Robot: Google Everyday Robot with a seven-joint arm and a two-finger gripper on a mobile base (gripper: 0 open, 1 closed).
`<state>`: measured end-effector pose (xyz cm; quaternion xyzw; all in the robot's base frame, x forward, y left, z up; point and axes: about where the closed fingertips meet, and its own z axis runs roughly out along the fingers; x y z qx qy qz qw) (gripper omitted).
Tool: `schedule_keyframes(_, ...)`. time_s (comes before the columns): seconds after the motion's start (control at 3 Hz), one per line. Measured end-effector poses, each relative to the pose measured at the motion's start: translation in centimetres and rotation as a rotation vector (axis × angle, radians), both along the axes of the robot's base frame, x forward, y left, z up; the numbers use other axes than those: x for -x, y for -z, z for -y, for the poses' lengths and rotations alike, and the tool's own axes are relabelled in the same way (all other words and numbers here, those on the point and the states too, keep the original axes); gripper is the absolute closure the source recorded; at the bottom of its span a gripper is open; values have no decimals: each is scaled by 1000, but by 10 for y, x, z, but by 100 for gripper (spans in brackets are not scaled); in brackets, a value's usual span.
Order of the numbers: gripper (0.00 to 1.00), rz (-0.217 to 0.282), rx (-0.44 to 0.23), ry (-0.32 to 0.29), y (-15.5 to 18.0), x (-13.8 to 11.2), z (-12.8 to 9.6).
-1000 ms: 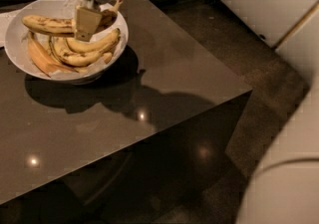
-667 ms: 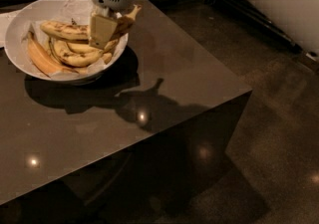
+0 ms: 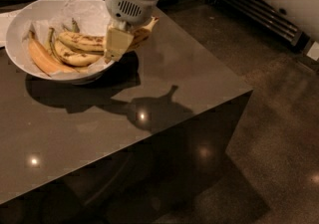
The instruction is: Pick banana from white bowl
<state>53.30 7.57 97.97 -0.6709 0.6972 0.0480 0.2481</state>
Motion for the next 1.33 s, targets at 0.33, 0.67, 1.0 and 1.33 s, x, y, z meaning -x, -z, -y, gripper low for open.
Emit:
schedule_keyframes(0.33,100,-13,-7,41,1,18,18)
schedule_keyframes(0.67,100,-13,-9,95,0,36,40)
schedule_keyframes(1.0,100,32,8,168,-20,58,67)
schedule_keyframes(1.33,100,34,8,169,-21,58,67)
